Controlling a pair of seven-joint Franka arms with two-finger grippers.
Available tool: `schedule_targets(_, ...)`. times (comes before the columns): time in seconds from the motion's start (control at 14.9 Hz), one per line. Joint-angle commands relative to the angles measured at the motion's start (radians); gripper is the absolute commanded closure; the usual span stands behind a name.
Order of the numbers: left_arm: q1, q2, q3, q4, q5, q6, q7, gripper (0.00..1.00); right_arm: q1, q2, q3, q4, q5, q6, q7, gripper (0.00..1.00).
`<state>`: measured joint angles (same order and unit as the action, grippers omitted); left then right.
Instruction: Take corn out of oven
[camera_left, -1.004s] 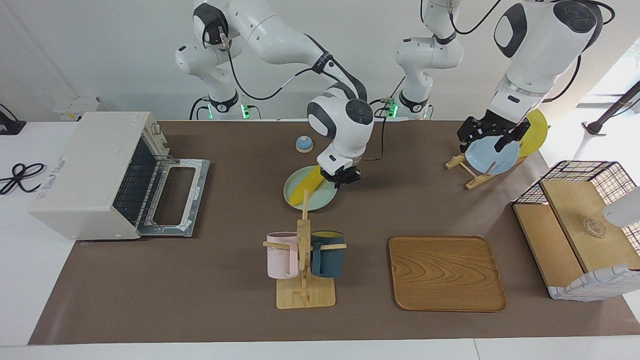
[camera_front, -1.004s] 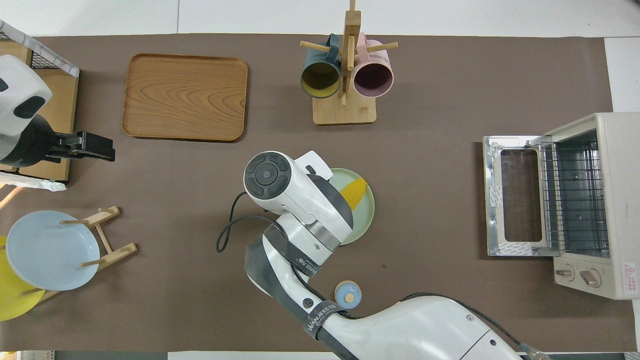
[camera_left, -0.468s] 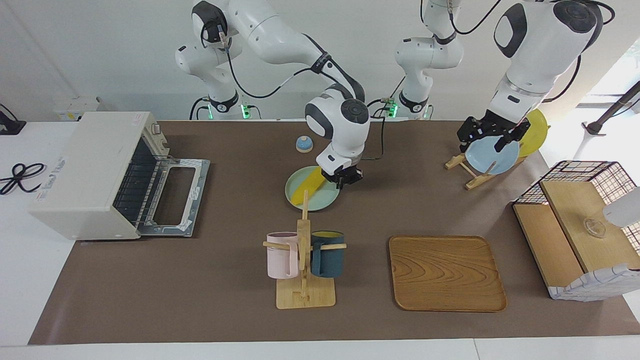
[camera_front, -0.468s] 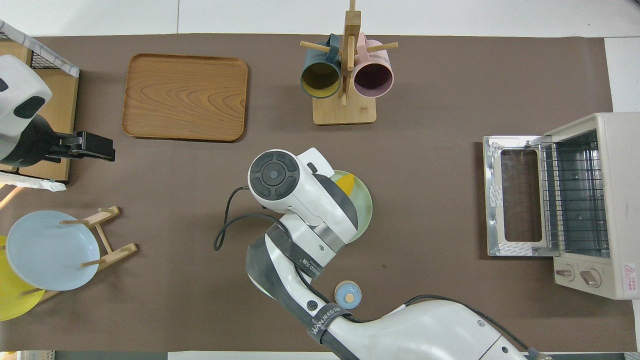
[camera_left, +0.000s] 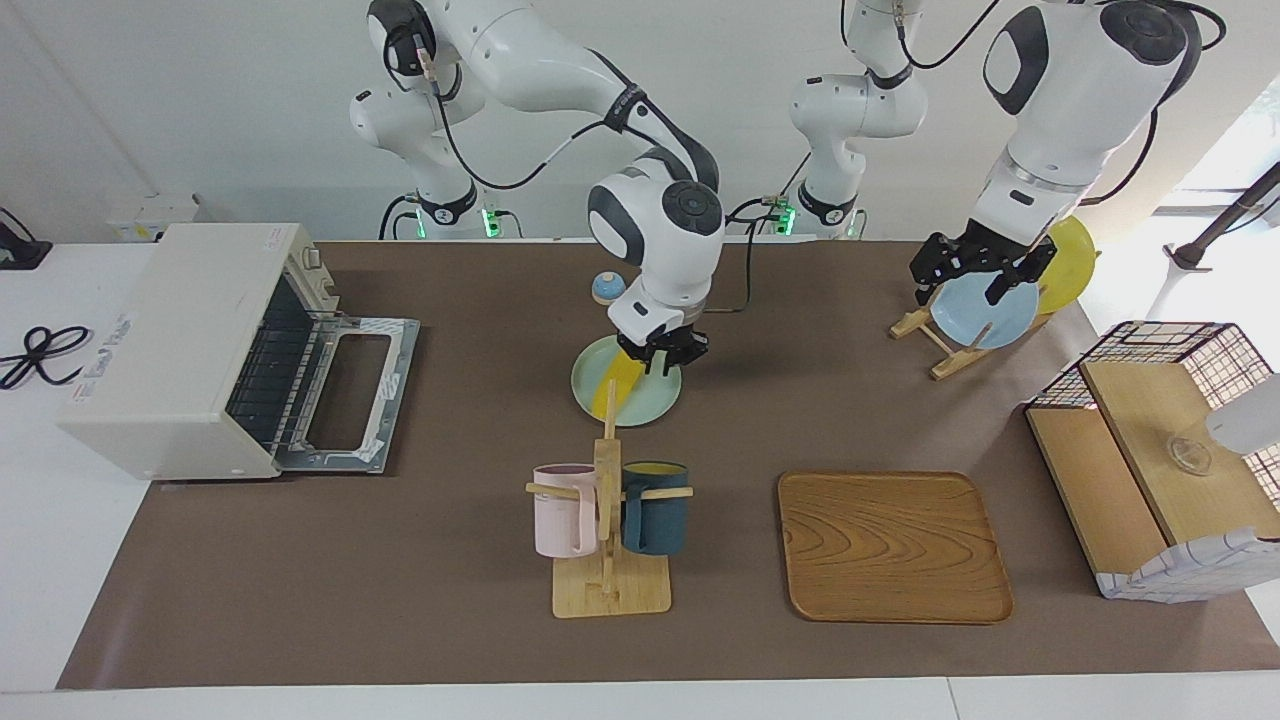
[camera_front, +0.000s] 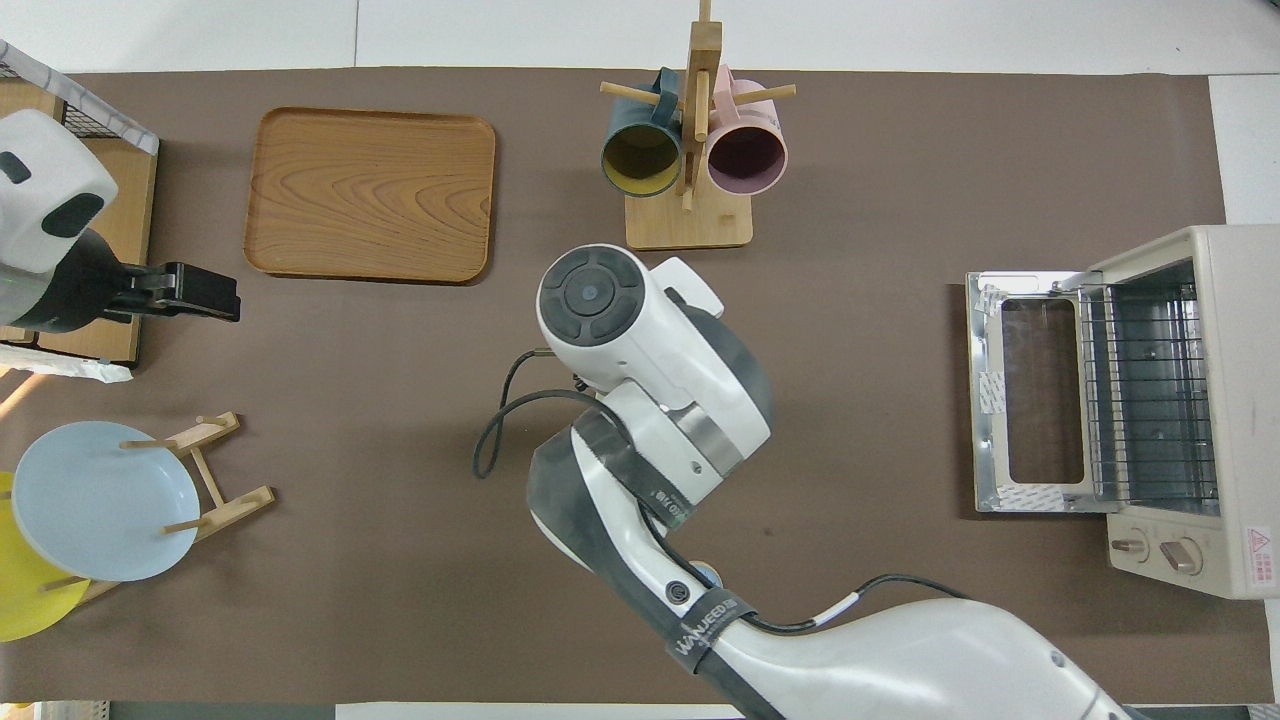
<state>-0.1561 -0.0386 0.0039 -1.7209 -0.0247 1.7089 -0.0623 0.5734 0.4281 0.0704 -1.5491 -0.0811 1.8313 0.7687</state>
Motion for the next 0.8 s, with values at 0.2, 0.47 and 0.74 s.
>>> schedule_targets(0.2,-0.121,-0.001,-0.001,-0.034,-0.029,0.075,-0.002,0.0,-0.229,-0.238,0.011,-0.319,-0.031,-0.011,-0.166,1.0)
schedule_targets(0.47,-0.239,0.009,-0.001,-0.098,-0.081,0.156,-0.002,0.0,-0.357,-0.291,0.011,-0.508,-0.064,0.146,-0.221,1.0)
schedule_targets(0.74,-0.341,0.109,-0.001,-0.112,-0.129,0.286,-0.004,0.0,-0.454,-0.325,0.012,-0.652,-0.133,0.302,-0.238,1.0)
